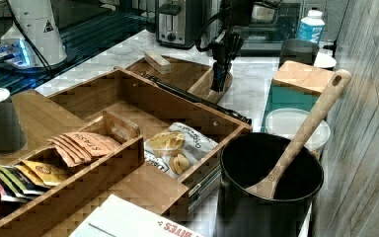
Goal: Close the drawer.
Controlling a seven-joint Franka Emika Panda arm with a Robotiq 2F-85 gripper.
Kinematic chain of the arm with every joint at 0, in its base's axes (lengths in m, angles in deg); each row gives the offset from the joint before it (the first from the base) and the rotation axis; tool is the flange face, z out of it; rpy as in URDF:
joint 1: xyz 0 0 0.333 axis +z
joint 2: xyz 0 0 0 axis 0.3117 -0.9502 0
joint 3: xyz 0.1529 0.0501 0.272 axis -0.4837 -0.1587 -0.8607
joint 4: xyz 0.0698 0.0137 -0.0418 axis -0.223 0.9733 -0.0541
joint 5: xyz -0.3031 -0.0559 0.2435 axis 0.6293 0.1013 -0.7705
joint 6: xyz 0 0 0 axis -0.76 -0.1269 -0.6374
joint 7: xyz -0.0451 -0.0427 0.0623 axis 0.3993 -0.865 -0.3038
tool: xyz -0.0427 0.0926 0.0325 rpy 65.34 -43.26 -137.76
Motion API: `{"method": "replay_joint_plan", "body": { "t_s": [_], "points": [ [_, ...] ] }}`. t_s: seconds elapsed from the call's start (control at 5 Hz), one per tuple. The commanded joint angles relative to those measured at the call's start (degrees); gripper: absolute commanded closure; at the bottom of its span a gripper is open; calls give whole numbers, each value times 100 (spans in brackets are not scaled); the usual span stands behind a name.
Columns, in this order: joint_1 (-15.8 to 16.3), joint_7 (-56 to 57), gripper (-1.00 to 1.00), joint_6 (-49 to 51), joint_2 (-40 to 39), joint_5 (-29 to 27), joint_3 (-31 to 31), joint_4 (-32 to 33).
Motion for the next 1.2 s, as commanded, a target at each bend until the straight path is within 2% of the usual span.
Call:
{"method": "replay_joint_plan", "body": {
  "t_s": [0.2,0.4,1.0,1.2],
  "points": [
    [-356,358,100,275,60,-413,35,-593],
    [-482,415,100,344,47,-561,-19,-509],
    [-592,688,100,-207,297,-398,60,150],
    [-761,1073,100,-276,373,-544,74,275]
  ]
}}
